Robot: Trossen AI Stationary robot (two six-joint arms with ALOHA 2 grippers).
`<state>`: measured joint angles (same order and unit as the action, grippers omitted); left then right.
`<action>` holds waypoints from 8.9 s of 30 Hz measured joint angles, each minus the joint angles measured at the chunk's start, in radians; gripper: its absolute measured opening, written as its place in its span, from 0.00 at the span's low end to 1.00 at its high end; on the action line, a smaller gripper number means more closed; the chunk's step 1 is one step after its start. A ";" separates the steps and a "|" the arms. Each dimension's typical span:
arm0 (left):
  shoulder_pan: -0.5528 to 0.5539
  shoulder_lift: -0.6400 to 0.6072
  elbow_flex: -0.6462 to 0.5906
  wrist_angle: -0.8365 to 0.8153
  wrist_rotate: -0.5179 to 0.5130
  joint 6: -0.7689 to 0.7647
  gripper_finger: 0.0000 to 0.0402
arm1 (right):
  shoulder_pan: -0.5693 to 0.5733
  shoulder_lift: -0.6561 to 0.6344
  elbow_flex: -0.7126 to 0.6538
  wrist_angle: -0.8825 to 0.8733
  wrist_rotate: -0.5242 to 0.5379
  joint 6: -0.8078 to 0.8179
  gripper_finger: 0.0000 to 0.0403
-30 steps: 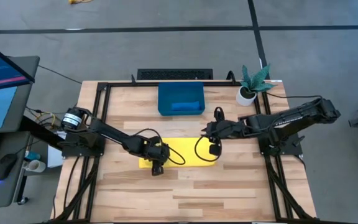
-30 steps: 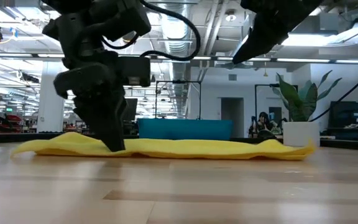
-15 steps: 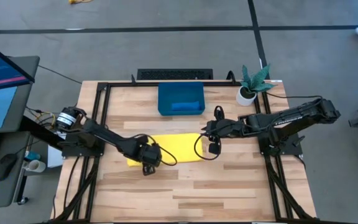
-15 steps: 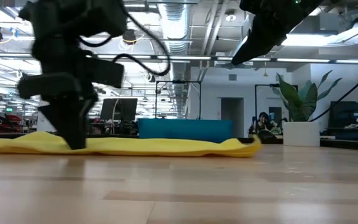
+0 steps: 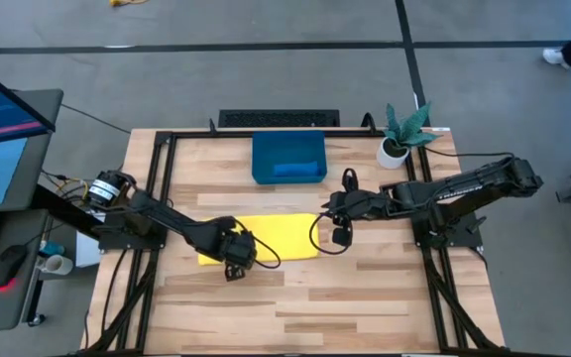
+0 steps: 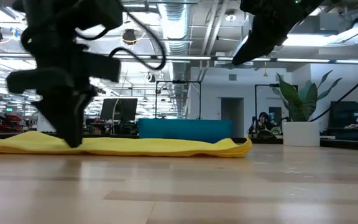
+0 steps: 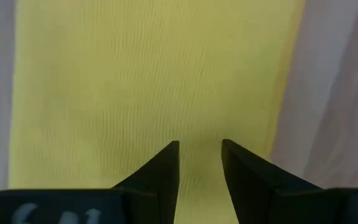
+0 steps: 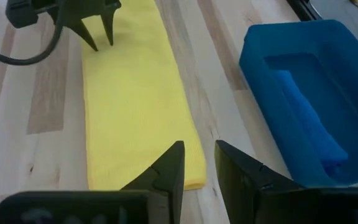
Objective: Roll microfiber towels into tight, uniform cylinder then place into a basket
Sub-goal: Fold the yellow towel
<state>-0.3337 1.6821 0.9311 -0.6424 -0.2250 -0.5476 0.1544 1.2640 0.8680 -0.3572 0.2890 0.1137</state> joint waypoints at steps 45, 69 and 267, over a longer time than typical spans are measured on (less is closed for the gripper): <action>-0.025 0.005 0.040 0.704 -0.042 0.598 0.45 | 0.072 0.000 0.000 0.022 0.003 0.060 0.28; 0.043 0.254 0.068 1.015 -0.071 0.733 0.47 | 0.073 0.001 -0.001 0.021 0.004 0.061 0.28; -0.234 0.364 0.607 -0.155 -0.541 0.438 0.00 | 0.173 0.589 0.050 0.627 -0.065 -0.289 0.62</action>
<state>-0.5678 2.0457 1.5383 -0.7971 -0.7658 -0.1097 0.3275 1.8535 0.9181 0.2701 0.2236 -0.1750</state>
